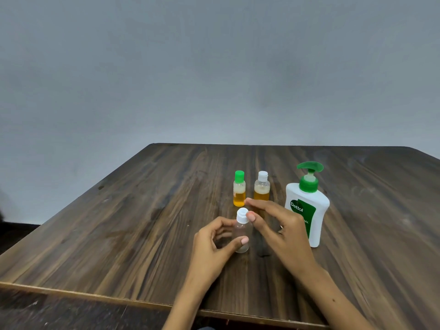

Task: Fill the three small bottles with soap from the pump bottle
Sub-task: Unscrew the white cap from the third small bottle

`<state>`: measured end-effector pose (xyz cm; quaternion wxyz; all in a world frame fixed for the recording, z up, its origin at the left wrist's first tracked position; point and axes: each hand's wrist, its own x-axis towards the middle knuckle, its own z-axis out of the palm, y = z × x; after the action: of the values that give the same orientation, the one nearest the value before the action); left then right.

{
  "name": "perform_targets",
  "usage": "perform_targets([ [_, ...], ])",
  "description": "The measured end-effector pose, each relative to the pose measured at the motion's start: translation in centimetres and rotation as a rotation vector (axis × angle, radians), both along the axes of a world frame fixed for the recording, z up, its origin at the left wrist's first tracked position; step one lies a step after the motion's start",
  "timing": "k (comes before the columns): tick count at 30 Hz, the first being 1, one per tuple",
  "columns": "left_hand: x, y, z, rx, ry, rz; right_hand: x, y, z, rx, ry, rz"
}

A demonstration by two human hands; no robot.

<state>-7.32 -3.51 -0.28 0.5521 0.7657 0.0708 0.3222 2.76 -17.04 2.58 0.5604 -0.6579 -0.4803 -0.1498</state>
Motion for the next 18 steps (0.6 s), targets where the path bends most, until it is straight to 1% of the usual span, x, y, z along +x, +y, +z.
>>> perform_targets([
  [5, 0.0, 0.0, -0.1, -0.006, -0.020, -0.011, -0.3, 1.2, 0.3, -0.046, -0.081, 0.011],
  [10, 0.1, 0.0, -0.1, -0.005, -0.017, -0.028, 0.0, 1.7, 0.6, 0.014, -0.087, 0.036],
  [11, 0.1, 0.0, -0.1, -0.003, -0.019, -0.029, 0.1, 1.7, 0.7, 0.007, -0.064, 0.049],
  [15, 0.0, 0.1, 0.0, 0.028, -0.018, -0.032, 0.8, 1.3, 1.4, -0.071, 0.146, 0.193],
  [18, -0.1, 0.2, 0.0, 0.039, -0.014, -0.027, 1.1, 1.4, 1.7, -0.103, 0.189, 0.260],
])
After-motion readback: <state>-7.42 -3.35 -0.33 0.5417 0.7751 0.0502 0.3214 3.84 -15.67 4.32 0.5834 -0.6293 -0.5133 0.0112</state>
